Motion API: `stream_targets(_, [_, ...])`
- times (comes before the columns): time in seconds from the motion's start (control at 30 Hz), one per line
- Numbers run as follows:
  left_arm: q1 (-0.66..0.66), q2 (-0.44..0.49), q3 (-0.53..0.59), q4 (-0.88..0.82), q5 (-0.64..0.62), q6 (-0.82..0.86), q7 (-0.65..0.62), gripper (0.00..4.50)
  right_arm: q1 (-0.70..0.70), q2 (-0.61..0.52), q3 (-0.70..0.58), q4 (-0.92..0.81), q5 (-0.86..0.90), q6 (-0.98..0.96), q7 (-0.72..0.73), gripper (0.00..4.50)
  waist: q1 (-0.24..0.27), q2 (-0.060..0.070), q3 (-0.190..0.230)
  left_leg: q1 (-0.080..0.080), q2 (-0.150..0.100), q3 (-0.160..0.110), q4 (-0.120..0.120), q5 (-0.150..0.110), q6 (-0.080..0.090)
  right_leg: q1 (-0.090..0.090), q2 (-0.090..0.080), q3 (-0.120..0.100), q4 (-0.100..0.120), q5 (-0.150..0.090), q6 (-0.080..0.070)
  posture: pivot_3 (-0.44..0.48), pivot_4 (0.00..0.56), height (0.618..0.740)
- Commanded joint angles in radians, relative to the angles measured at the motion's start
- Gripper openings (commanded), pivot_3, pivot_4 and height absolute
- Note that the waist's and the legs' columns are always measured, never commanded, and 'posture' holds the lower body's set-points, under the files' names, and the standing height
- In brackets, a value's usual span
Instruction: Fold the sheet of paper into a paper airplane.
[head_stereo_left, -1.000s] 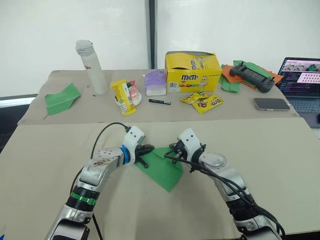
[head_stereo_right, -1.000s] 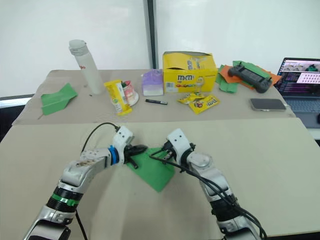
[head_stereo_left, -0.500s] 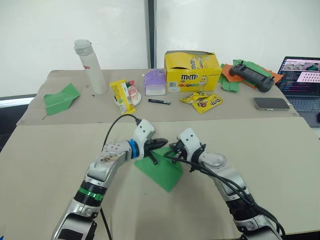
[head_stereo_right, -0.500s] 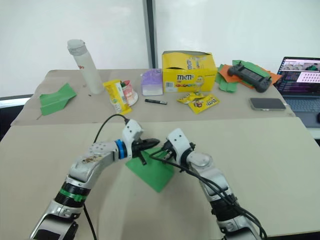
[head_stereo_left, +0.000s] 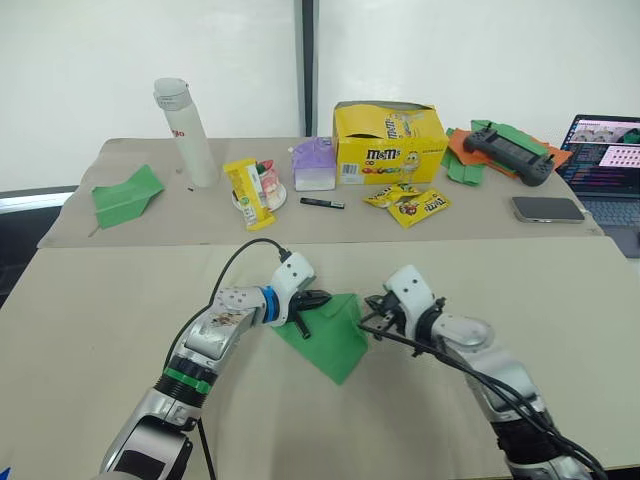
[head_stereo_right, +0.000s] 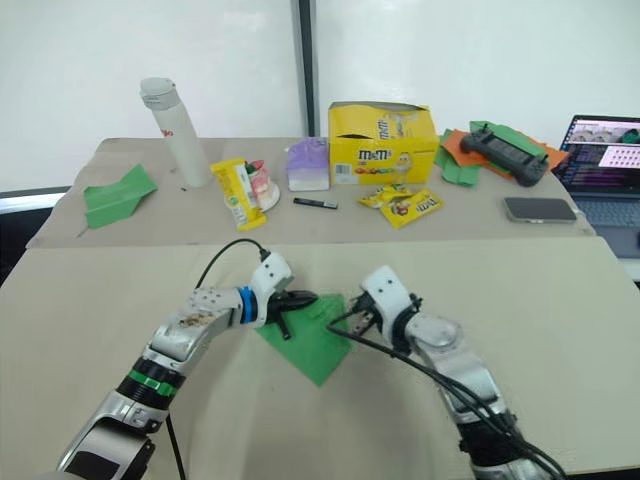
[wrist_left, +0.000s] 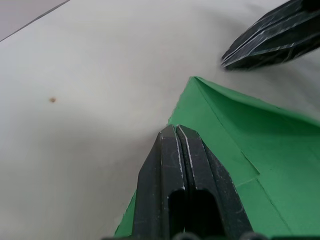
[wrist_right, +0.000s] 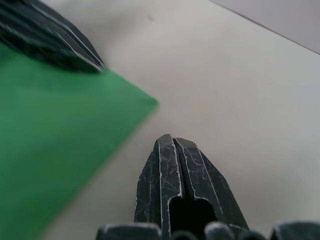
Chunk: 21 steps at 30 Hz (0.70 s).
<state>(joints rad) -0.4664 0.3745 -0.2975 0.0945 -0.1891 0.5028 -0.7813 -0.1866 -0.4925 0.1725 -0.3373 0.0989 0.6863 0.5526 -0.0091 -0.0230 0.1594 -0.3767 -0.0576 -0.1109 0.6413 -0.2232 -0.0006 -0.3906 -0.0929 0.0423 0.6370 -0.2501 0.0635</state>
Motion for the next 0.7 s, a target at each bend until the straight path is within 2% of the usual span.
stream_targets(0.03, [0.018, -0.002, -0.020, 0.032, 0.024, 0.014, -0.007, 0.05, 0.035, -0.098, -0.016, -0.117, 0.047, 0.057, 0.096, 0.00, -0.001, 0.000, 0.000, 0.000, 0.000, 0.000, 0.000, 0.000, 0.000, 0.000, 0.000, 0.000, 0.000, 0.000, 0.001, 0.000, 0.150, 0.740])
stream_targets(0.1, [0.018, -0.005, -0.019, 0.034, 0.024, 0.015, -0.008, 0.05, 0.052, -0.141, -0.014, -0.154, 0.070, 0.082, 0.129, 0.00, 0.000, 0.000, 0.000, -0.001, 0.000, 0.000, 0.000, 0.000, 0.000, 0.000, 0.000, -0.001, -0.001, -0.001, 0.001, 0.000, 0.150, 0.740])
stream_targets(0.2, [0.020, -0.015, -0.015, 0.033, 0.018, 0.019, -0.009, 0.05, 0.063, -0.136, -0.027, -0.170, 0.106, 0.114, 0.125, 0.00, -0.002, 0.000, 0.000, -0.003, 0.002, 0.000, 0.000, 0.000, 0.001, 0.001, 0.001, -0.001, -0.005, -0.001, 0.002, 0.000, 0.150, 0.740])
stream_targets(0.43, [0.026, -0.021, -0.013, 0.021, 0.012, 0.027, -0.024, 0.05, 0.129, -0.207, 0.010, -0.265, 0.186, 0.192, 0.195, 0.00, 0.001, 0.000, 0.000, -0.004, 0.001, -0.001, 0.000, -0.002, 0.003, 0.000, 0.000, -0.001, -0.007, 0.000, 0.001, 0.000, 0.150, 0.740])
stream_targets(0.6, [0.030, -0.022, -0.013, 0.017, 0.011, 0.033, -0.027, 0.05, 0.118, -0.181, 0.048, -0.266, 0.185, 0.201, 0.160, 0.00, 0.000, 0.000, 0.000, -0.004, 0.002, -0.001, 0.000, -0.002, 0.003, 0.001, 0.000, -0.001, -0.007, 0.000, 0.002, 0.000, 0.150, 0.740])
stream_targets(0.7, [0.031, -0.021, -0.014, 0.014, 0.011, 0.036, -0.030, 0.05, 0.112, -0.129, 0.003, -0.274, 0.246, 0.270, 0.134, 0.00, -0.002, 0.000, 0.000, -0.004, 0.002, -0.001, 0.000, -0.002, 0.003, 0.001, 0.001, -0.001, -0.007, -0.001, 0.002, 0.000, 0.150, 0.740])
